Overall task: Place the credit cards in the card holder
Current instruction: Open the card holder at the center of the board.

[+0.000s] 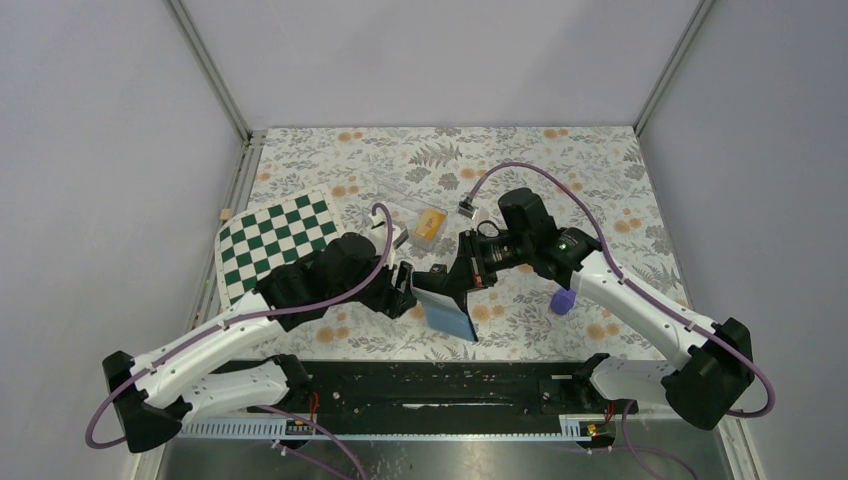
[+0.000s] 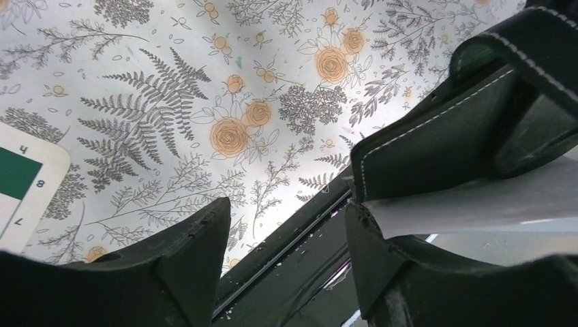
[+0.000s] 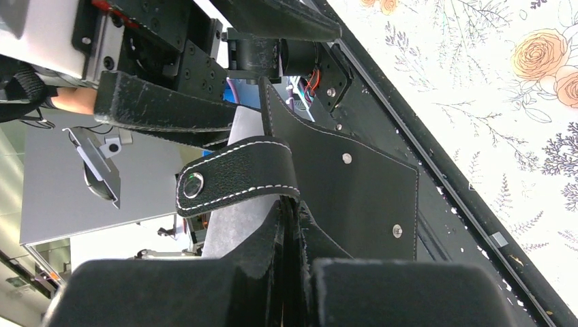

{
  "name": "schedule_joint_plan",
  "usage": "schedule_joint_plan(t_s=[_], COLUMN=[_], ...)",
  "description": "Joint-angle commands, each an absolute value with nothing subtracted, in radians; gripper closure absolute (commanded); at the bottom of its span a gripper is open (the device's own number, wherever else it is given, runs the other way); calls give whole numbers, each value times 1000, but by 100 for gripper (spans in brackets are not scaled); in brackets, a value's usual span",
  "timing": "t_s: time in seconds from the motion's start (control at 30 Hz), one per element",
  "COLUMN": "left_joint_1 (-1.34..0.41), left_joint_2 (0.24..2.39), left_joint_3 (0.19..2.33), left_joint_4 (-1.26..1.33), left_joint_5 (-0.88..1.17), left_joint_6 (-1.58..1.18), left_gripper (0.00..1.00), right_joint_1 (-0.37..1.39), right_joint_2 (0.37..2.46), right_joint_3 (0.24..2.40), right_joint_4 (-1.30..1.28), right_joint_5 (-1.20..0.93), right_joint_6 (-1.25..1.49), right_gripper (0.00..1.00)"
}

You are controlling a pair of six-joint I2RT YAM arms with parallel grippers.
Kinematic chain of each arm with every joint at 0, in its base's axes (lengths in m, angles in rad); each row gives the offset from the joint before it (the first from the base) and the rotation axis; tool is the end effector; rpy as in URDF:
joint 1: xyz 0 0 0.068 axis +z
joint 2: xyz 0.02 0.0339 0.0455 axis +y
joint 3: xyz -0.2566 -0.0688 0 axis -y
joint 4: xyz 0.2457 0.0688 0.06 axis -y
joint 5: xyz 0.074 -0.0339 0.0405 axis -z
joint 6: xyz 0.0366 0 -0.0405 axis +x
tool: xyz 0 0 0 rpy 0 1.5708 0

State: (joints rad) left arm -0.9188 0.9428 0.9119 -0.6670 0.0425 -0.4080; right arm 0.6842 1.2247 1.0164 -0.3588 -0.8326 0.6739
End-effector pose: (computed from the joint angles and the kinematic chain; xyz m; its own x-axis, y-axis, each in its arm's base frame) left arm 0.1210 -0.1610 0.3025 -0.6809 0.2386 -0.6925 0.5924 0.7354 -0.3291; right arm 0.1913 0.1910 0.3098 -0.8924 -0.1860 -0.4111 -0.4504 0.3112 0.8368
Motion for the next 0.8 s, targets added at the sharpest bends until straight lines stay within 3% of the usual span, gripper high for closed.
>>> schedule_joint_plan(t_s=[0.0, 0.33, 0.53, 0.77], left_joint_1=[-943, -952, -951, -939], left_joint_2=[968, 909, 827, 767], left_joint_3=[998, 953, 825, 735], left_joint_4=[-682, -521, -327, -248], left_joint_5=[-29, 140, 241, 239], left_joint_6=[-366, -361, -424, -489], left_gripper=[38, 37, 30, 28], right_joint_1=[681, 681, 680, 680], right_joint_2=[1228, 1236, 1228, 1217], right_joint_3=[1062, 1066, 1079, 1081], right_joint_4=[-365, -364, -348, -257], right_joint_5=[-874, -875, -891, -942], right_joint_6=[651, 651, 672, 750], right_gripper=[100, 100, 100, 100])
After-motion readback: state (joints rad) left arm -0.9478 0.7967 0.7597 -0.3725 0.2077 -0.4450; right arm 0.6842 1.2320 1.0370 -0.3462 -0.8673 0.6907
